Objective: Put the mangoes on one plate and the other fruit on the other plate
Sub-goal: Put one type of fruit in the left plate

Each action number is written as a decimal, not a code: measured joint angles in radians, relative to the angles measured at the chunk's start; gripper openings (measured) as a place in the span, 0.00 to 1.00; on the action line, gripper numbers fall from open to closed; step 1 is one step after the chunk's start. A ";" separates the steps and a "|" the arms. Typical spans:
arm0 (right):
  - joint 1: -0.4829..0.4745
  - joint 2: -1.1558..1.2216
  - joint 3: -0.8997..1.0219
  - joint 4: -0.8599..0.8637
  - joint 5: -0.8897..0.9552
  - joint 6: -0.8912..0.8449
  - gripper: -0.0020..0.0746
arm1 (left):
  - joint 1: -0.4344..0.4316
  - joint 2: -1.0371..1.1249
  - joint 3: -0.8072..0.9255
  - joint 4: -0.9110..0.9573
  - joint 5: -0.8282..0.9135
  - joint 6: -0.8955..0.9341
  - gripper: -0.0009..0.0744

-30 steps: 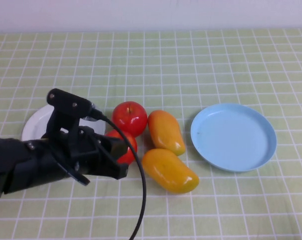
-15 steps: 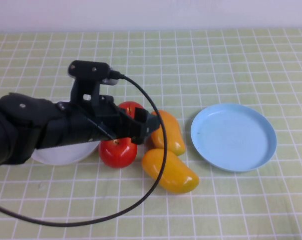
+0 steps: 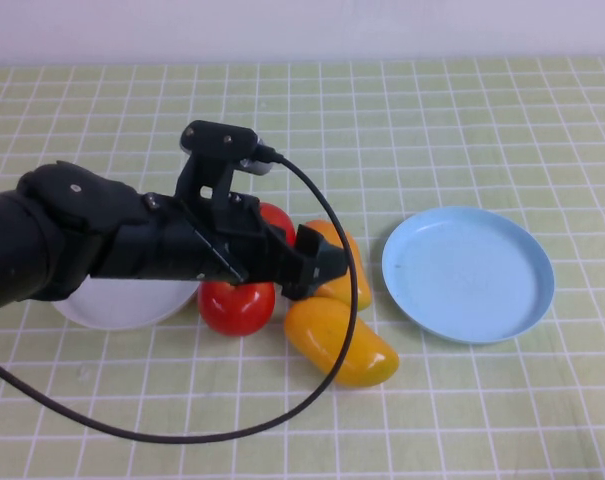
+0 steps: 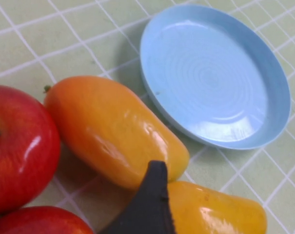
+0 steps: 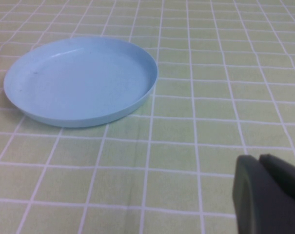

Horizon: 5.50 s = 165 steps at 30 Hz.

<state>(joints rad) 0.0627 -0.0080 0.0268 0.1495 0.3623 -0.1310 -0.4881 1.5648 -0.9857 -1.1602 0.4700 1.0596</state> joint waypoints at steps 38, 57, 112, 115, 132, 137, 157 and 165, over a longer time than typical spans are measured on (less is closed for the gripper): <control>0.000 0.000 0.000 0.000 0.000 0.000 0.01 | -0.073 0.075 -0.353 1.021 0.372 -0.883 0.90; 0.000 0.000 0.000 0.000 0.000 0.000 0.01 | -0.092 0.248 -0.409 1.227 0.441 -0.945 0.90; 0.000 0.000 0.000 0.000 0.000 0.000 0.01 | -0.062 0.160 -0.459 1.279 0.546 -0.956 0.77; 0.000 0.000 0.000 0.000 0.000 0.000 0.01 | -0.011 0.158 -0.459 1.289 0.585 -0.956 0.77; 0.000 0.000 0.000 0.000 0.000 0.000 0.01 | 0.248 0.292 -0.459 1.312 0.482 -0.935 0.77; 0.000 0.000 0.000 0.000 0.000 0.000 0.01 | 0.248 0.306 -0.459 1.308 0.462 -0.911 0.89; 0.000 0.000 0.000 0.000 0.000 0.000 0.01 | 0.109 0.161 -0.459 1.065 0.365 -0.866 0.90; 0.000 0.000 0.000 0.000 0.000 0.000 0.01 | 0.029 0.229 -0.459 0.997 0.296 -0.773 0.90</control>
<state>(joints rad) 0.0627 -0.0080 0.0268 0.1495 0.3623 -0.1310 -0.4593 1.7943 -1.4451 -0.1630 0.7665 0.2870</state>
